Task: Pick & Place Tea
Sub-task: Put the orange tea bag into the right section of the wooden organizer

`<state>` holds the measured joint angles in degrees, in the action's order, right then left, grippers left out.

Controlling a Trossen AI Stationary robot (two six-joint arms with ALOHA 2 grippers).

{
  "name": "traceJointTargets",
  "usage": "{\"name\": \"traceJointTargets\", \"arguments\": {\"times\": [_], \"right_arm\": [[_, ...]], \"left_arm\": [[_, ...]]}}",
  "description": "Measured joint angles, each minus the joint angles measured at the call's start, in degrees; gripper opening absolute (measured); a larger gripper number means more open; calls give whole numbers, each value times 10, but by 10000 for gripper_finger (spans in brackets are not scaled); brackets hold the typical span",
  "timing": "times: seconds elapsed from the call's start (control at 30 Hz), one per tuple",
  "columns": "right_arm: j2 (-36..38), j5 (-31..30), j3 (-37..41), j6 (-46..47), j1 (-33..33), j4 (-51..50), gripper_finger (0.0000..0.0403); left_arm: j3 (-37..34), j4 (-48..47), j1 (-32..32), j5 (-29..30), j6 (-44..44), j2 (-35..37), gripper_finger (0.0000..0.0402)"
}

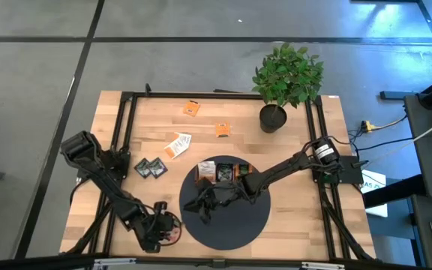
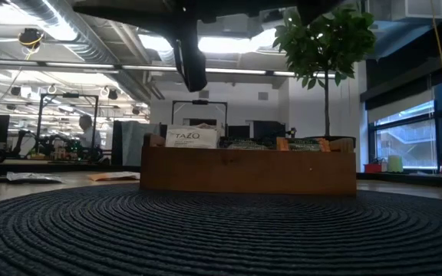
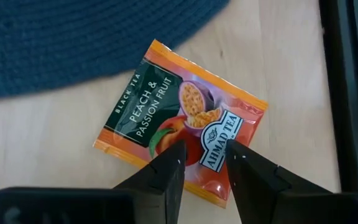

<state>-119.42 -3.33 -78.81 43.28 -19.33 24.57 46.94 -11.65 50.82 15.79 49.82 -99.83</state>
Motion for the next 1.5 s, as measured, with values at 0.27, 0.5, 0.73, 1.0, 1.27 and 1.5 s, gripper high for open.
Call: {"name": "traceJointTargets", "arguments": {"times": [0.27,0.5,0.73,1.0,1.27,1.5], "right_arm": [[0,-5,2,89,1,-52,88],[0,10,3,172,0,-167,138],[-4,0,3,210,-1,-160,223],[-8,15,3,249,0,-169,254],[-45,48,3,275,-1,-149,233],[-73,61,3,298,-1,-141,207]], "left_arm": [[-1,16,-6,27,-31,-1,115],[-1,18,-18,49,-31,-1,112],[-3,43,-29,68,-63,-3,115],[-3,48,-46,70,-80,-3,114],[-3,54,-61,72,-92,-3,112],[-3,56,-64,73,-93,-3,115]]}}
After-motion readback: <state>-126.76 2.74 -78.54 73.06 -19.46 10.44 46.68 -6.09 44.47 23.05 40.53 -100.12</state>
